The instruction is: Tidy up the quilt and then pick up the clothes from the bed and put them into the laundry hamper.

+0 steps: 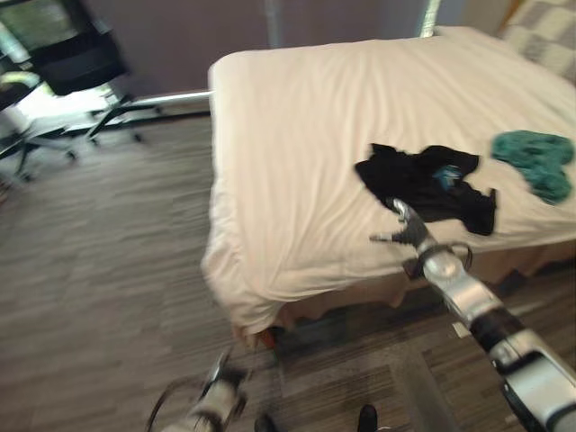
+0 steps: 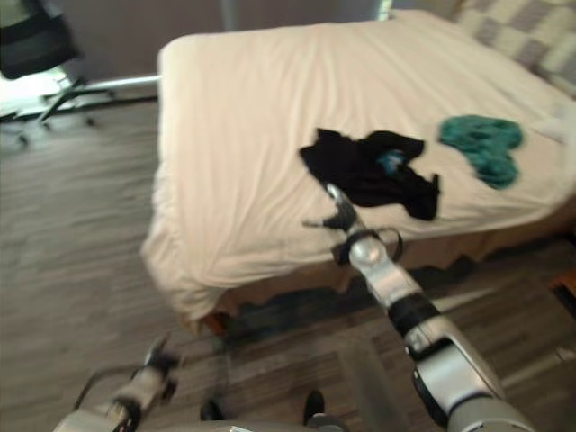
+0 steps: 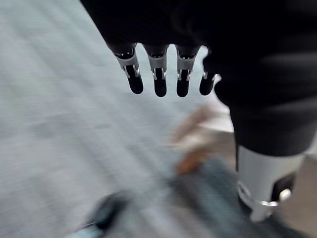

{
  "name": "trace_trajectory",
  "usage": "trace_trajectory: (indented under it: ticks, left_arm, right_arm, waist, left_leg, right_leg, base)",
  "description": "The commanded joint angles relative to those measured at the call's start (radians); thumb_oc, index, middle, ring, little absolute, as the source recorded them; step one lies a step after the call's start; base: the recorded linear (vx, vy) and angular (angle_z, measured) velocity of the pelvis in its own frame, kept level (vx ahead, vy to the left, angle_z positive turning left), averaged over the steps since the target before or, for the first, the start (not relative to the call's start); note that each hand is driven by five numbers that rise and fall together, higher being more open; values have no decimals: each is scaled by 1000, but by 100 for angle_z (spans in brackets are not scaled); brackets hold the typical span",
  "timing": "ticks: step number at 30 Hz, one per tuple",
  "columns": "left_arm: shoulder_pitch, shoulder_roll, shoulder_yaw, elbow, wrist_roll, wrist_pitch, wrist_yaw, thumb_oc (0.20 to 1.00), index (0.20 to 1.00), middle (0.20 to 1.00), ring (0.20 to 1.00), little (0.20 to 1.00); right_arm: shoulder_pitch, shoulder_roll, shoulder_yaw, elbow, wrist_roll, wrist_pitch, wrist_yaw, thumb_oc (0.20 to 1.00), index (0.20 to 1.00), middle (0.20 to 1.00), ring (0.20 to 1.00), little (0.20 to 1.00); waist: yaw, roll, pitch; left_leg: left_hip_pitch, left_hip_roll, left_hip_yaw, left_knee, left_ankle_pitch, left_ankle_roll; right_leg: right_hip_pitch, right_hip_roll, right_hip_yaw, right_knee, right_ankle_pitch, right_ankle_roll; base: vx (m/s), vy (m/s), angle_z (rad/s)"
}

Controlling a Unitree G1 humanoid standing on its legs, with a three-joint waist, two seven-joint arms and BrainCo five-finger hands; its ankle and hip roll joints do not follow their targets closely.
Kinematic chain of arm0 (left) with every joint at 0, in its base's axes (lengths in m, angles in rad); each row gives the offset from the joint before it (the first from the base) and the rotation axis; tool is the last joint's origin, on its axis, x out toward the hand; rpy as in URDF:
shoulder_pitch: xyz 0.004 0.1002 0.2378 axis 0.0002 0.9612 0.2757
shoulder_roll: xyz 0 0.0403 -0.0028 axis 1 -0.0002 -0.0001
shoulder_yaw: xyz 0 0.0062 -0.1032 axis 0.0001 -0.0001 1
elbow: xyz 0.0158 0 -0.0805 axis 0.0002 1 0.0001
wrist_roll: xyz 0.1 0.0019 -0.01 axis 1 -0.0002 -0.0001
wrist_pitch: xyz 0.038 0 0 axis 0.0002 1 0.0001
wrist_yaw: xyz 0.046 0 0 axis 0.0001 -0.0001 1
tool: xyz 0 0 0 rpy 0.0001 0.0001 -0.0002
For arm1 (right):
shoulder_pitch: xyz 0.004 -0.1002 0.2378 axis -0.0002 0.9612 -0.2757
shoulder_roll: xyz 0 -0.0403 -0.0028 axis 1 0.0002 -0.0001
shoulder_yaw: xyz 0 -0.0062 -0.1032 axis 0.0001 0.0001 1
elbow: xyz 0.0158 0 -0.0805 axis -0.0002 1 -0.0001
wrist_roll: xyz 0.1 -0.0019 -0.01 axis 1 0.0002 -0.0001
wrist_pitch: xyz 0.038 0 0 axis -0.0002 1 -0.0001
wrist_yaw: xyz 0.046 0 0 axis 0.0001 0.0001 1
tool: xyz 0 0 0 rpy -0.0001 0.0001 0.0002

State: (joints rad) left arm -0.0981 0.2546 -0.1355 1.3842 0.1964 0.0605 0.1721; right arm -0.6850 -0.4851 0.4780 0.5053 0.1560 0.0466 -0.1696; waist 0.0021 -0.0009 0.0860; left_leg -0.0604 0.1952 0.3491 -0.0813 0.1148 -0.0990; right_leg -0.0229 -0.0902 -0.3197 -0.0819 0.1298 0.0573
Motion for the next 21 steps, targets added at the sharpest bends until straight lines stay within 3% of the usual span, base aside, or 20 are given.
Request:
trace_trajectory:
  ticks: [1,2,3,6,8,10,11,12,16,18,21]
  left_arm:
    - [13,90,-50,65,-44,4,2,1000,1000,1000,1000,1000]
    - [4,102,-58,65,-48,-2,3,1000,1000,1000,1000,1000]
    - [-36,136,-92,53,-63,-23,6,1000,1000,1000,1000,1000]
    - [-65,146,-117,41,-70,-37,8,1000,1000,1000,1000,1000]
    - [-146,155,-232,-31,-60,-74,10,1000,1000,1000,1000,1000]
    - [-180,153,-281,-59,-50,-81,9,1000,1000,1000,1000,1000]
    - [-251,140,-355,-105,-48,-88,13,1000,1000,1000,1000,1000]
    - [-251,140,-356,-105,-48,-88,13,1000,1000,1000,1000,1000]
    - [-340,83,-429,-197,-60,-102,27,1000,1000,1000,1000,1000]
    - [-341,76,-433,-217,-54,-101,28,1000,1000,1000,1000,1000]
    - [-328,38,-428,-242,-32,-106,24,1000,1000,1000,1000,1000]
  right_arm:
    - [-244,38,-50,109,17,-41,-11,620,620,620,620,620]
    - [-303,41,-35,149,32,-45,-8,200,200,200,200,200]
    - [-458,61,13,249,85,-66,18,200,200,200,200,200]
    - [-515,72,27,296,123,-81,31,200,200,200,200,200]
    - [-627,88,70,396,194,-108,59,200,200,200,200,200]
    - [-650,102,76,446,218,-112,73,200,200,200,200,200]
    - [-641,124,88,506,258,-112,100,200,200,200,200,200]
    - [-641,123,88,507,258,-112,101,200,200,200,200,200]
    - [-454,250,107,491,331,-101,188,200,200,200,200,200]
    - [-379,287,126,461,338,-93,207,200,200,200,200,200]
    - [-84,412,251,337,354,-77,299,200,200,200,200,200]
  waist:
    - [99,-43,149]
    - [114,-40,160]
    - [154,-24,201]
    - [166,-15,216]
    - [194,13,261]
    - [208,25,271]
    - [220,48,293]
    - [220,48,291]
    - [213,80,311]
    - [205,80,313]
    - [169,65,308]
  left_leg:
    - [8,27,4,-6,31,-26]
    - [-12,26,-6,-6,38,-28]
    - [-75,29,-35,-6,59,-34]
    - [-111,29,-46,-6,71,-35]
    - [-187,22,-66,-4,93,-39]
    - [-225,19,-71,8,101,-40]
    - [-283,13,-74,26,107,-41]
    - [-285,13,-75,27,107,-41]
    - [-341,-6,-83,50,102,-24]
    - [-333,-10,-81,47,99,-20]
    - [-271,-22,-63,31,76,-9]
  right_leg:
    - [-66,-76,1,38,2,43]
    - [-79,-78,-8,43,3,45]
    - [-134,-87,-25,68,4,49]
    - [-168,-92,-29,82,5,50]
    - [-253,-106,-37,131,0,54]
    - [-288,-114,-41,149,-2,56]
    - [-346,-130,-51,183,-5,58]
    - [-348,-130,-51,184,-5,58]
    - [-421,-156,-41,232,-6,61]
    - [-415,-156,-36,226,-3,62]
    - [-356,-157,-23,182,4,63]
  base:
    - [-108,1,94]
    - [-148,36,97]
    - [-148,36,79]
    - [-103,33,32]
    - [-126,46,46]
    - [-118,46,19]
    - [-120,43,7]
    - [-113,58,12]
    - [-45,86,9]
    - [21,52,-6]
    - [57,70,0]
